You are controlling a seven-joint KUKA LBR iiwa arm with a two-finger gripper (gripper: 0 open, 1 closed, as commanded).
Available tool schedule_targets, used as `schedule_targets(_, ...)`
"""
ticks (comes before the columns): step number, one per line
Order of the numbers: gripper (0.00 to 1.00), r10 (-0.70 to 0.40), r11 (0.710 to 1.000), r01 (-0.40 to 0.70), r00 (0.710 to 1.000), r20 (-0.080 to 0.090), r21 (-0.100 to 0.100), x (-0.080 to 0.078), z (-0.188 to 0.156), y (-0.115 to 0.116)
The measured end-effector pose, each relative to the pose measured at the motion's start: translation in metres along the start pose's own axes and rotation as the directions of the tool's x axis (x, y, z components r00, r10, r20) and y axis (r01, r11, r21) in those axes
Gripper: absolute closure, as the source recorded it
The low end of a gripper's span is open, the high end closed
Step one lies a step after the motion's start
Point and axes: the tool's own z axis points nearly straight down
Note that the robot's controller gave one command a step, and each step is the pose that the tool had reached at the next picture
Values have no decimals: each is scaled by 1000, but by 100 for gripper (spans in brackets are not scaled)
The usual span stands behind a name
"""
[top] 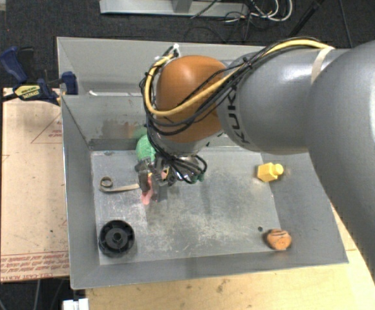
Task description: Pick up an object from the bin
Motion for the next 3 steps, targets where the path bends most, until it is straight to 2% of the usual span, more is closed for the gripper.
schedule_targets(1,100,3,1000,-3,1000,31,5,-31,-6,5)
schedule_targets(2,100,-11,1000,11,1000,2,1,-27,-16,5)
schedule_targets(3,100,-8,1000,8,1000,15,3,-43,-90,1)
